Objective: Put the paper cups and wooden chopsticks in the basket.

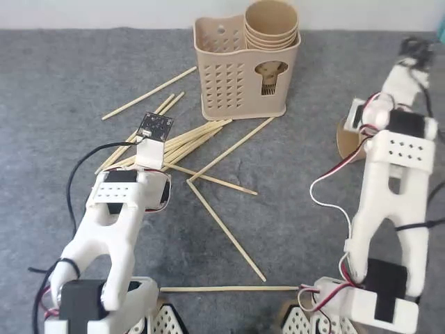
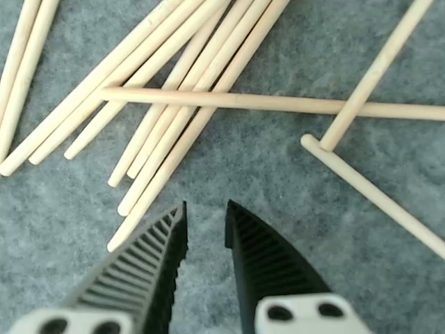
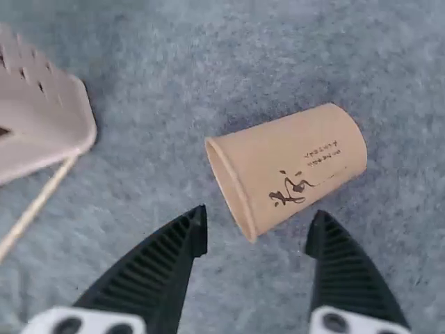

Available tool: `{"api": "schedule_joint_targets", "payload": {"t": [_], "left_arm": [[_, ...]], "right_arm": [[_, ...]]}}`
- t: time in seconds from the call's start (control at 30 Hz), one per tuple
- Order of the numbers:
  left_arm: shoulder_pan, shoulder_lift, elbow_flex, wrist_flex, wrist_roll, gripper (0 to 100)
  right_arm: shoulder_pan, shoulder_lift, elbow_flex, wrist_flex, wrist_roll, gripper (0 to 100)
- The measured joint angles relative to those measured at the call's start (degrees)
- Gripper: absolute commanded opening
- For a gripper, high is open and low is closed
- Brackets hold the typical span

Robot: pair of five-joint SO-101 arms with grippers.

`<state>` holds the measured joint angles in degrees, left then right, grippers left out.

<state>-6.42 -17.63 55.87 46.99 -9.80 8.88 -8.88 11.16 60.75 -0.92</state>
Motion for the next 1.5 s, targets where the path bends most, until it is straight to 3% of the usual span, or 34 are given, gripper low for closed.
{"api": "schedule_joint_targets", "payload": {"t": [0.2,0.37,0.53,0.77,0.97,1.17,1.5], "left_arm": [[0.0,0.0,0.0,0.0,0.0,9],[0.0,0.0,0.0,0.0,0.0,9],[0.0,0.0,0.0,0.0,0.0,9],[0.0,0.0,0.0,0.0,0.0,9],[0.0,0.0,0.0,0.0,0.0,9],[0.0,0.0,0.0,0.0,0.0,9],[0.0,0.0,0.0,0.0,0.0,9]], "right_arm": [[-1.5,1.3,10.9,-13.2,10.1,34.4],[-1.1,7.7,13.4,-21.1,13.6,31.2],[5.2,15.3,12.6,-28.9,15.1,21.8],[13.9,18.5,6.4,-30.3,15.4,0.4],[15.9,18.4,5.8,-30.2,13.3,0.6],[15.2,14.6,-0.4,-17.2,4.6,0.6],[6.3,13.9,-29.2,24.8,-4.4,0.6]]}}
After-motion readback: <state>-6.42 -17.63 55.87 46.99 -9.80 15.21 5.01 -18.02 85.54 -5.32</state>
